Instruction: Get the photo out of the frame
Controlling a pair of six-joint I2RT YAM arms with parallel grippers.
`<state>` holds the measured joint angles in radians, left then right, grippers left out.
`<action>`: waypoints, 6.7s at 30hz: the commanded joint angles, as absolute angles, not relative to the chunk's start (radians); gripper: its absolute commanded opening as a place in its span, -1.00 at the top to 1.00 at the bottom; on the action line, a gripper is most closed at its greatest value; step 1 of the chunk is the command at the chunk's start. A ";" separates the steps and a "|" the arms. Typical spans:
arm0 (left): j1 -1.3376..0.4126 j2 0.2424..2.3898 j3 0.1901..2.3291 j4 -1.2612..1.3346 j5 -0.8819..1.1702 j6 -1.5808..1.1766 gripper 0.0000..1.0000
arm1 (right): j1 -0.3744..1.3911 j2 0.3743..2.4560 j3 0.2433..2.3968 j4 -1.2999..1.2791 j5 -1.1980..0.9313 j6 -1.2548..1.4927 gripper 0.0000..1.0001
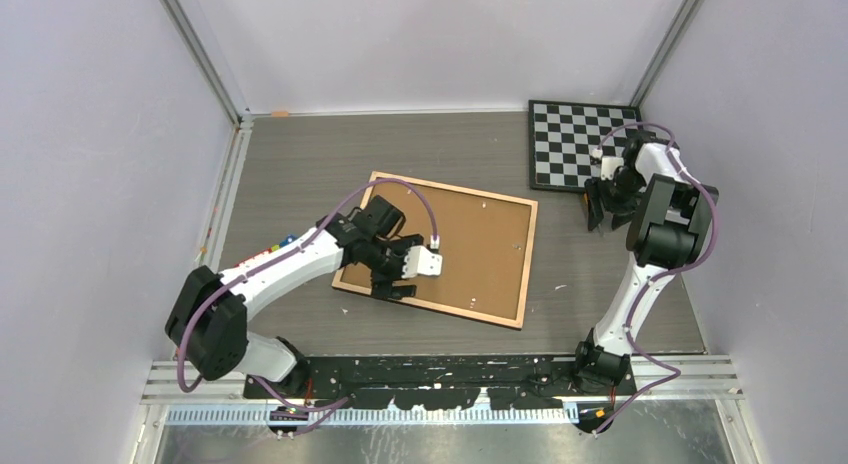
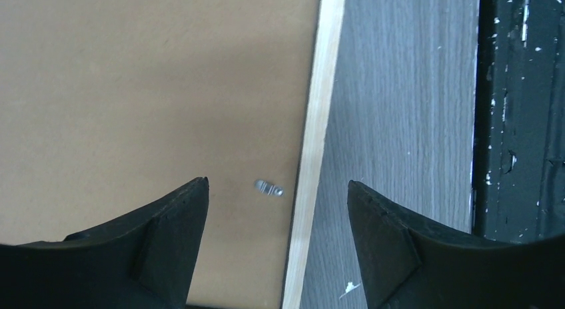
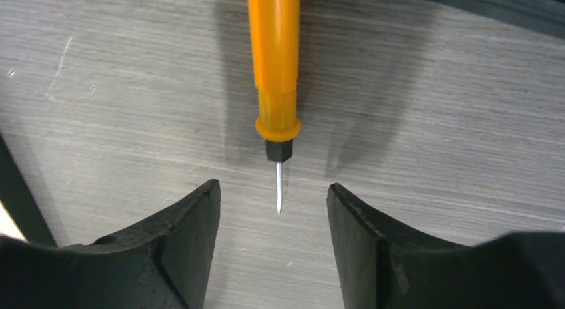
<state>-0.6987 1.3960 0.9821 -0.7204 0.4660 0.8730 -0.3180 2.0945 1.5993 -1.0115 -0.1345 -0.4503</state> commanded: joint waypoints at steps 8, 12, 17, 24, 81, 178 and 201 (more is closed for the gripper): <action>-0.869 1.495 0.928 -0.513 0.426 0.852 -0.33 | -0.312 1.832 1.639 -1.053 -0.317 -0.278 -0.67; -0.918 1.539 0.928 -0.495 0.381 0.896 -0.19 | -0.306 1.783 1.626 -1.046 -0.377 -0.212 -0.70; -0.927 1.571 0.928 -0.488 0.364 0.915 -0.02 | -0.303 1.729 1.591 -1.015 -0.458 -0.119 -0.70; -0.924 1.626 0.915 -0.420 0.277 0.865 0.83 | -0.298 1.675 1.486 -0.972 -0.569 0.023 -0.70; -0.757 1.267 0.918 -0.271 0.408 0.769 -0.30 | -0.120 1.822 0.954 -0.702 -1.154 0.431 0.99; -0.544 1.672 1.932 -0.859 0.402 -0.079 1.00 | -0.260 1.618 1.171 -0.899 -0.916 0.205 -0.99; -0.106 1.683 1.122 -0.127 0.544 -0.634 1.00 | -0.253 1.645 1.134 -0.942 -0.888 0.190 -0.99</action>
<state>-0.1020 1.7256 1.2259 -0.2371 0.6617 -0.5240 -0.2615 1.6455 1.1324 -0.9298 -0.9024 0.1963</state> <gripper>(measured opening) 0.301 0.995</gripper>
